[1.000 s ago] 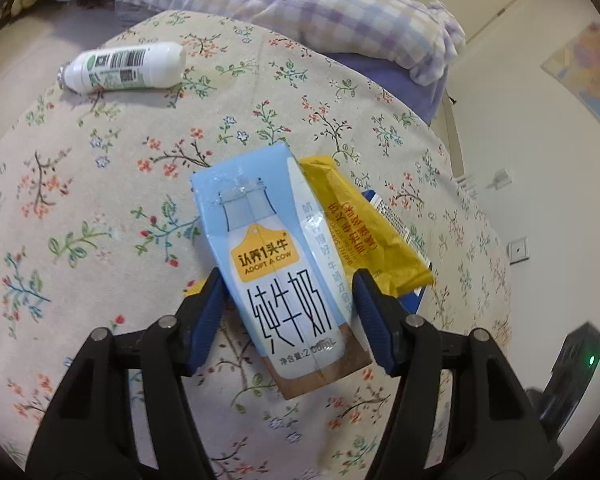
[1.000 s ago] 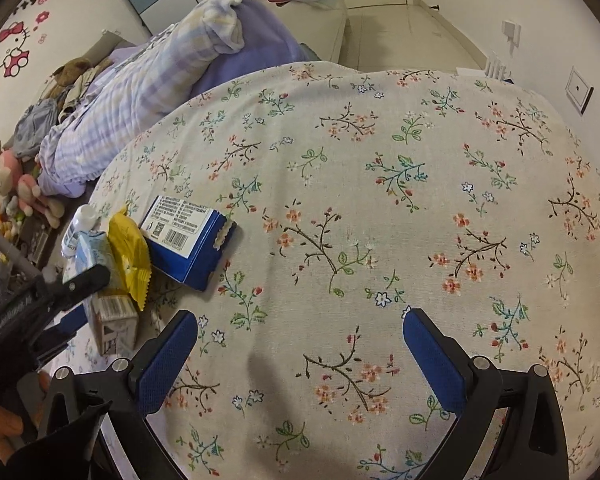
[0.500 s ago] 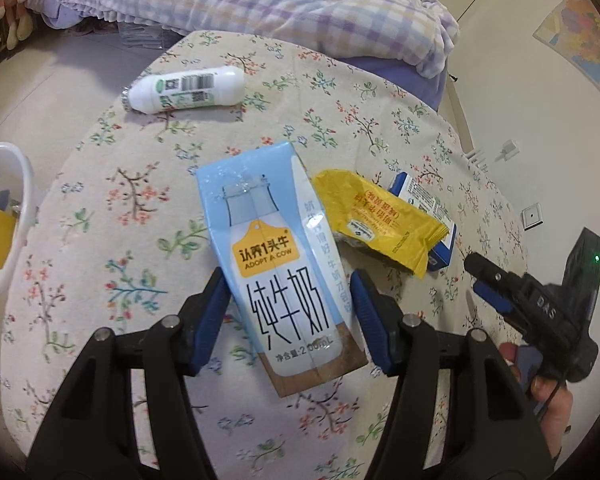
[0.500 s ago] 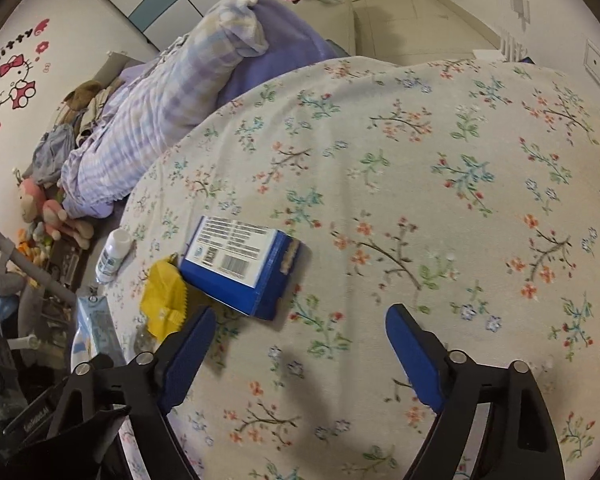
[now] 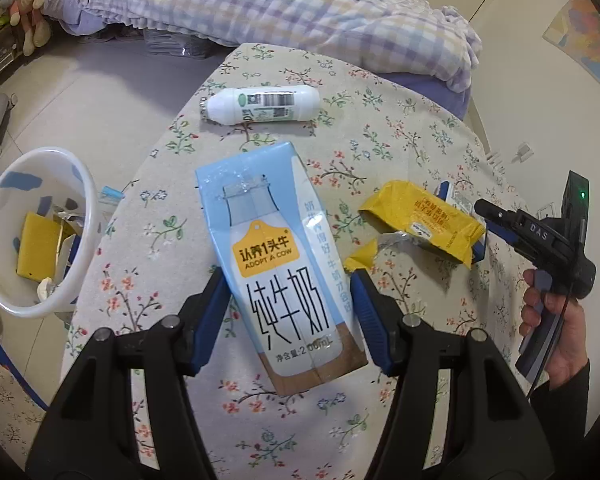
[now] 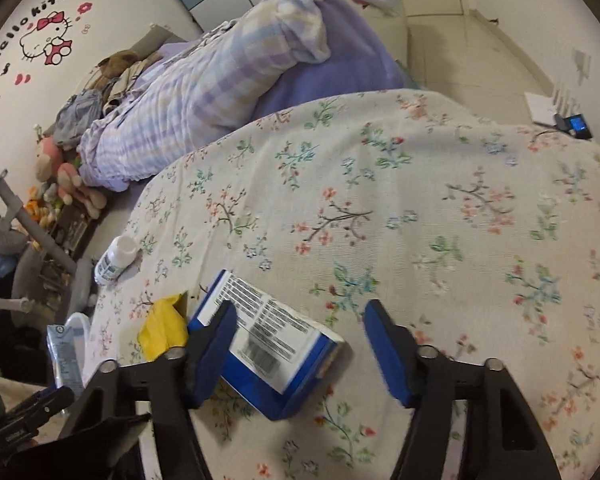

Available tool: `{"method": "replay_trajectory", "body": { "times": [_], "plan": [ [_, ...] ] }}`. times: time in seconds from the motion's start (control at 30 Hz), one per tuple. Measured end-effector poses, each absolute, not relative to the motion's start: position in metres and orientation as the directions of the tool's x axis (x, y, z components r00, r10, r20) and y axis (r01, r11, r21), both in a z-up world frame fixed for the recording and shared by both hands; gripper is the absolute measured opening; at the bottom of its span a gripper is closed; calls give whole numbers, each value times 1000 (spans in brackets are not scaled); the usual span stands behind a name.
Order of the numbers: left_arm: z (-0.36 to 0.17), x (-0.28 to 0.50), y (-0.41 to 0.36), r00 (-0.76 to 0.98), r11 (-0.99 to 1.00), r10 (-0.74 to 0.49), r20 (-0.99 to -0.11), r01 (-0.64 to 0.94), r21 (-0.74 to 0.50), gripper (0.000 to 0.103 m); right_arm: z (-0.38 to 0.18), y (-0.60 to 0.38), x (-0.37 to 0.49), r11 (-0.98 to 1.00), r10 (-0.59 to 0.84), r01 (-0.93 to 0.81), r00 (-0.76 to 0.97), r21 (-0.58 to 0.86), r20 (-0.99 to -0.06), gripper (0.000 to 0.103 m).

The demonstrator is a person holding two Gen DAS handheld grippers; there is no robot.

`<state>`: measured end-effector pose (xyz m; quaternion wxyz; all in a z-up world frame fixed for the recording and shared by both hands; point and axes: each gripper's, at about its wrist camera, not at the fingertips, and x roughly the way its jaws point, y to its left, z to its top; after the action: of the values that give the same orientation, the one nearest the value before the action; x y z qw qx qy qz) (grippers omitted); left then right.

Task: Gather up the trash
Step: 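Grasp the blue milk carton with the left gripper while the right grasps the blue snack box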

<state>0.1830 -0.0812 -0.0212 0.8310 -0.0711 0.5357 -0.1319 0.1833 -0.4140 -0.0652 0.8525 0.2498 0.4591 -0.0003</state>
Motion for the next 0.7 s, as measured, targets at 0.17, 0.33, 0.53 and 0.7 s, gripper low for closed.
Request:
{"method": "replay_trajectory", "body": {
  "times": [0.17, 0.33, 0.53, 0.7],
  "plan": [
    [-21, 182, -72, 389, 959, -281, -877, 146, -243, 63, -76, -414, 193, 843, 289, 225, 577, 489, -764, 45],
    [-18, 180, -64, 392, 957, -291, -873, 139, -256, 63, -78, -413, 176, 834, 323, 205, 572, 513, -754, 38],
    [-18, 176, -63, 384, 954, -297, -874, 147, -260, 63, -66, -417, 141, 855, 279, 232, 547, 463, -789, 38],
    [-17, 170, -60, 385, 956, -291, -876, 148, -253, 63, -41, -410, 128, 876, 275, 170, 594, 452, -756, 83]
  ]
}}
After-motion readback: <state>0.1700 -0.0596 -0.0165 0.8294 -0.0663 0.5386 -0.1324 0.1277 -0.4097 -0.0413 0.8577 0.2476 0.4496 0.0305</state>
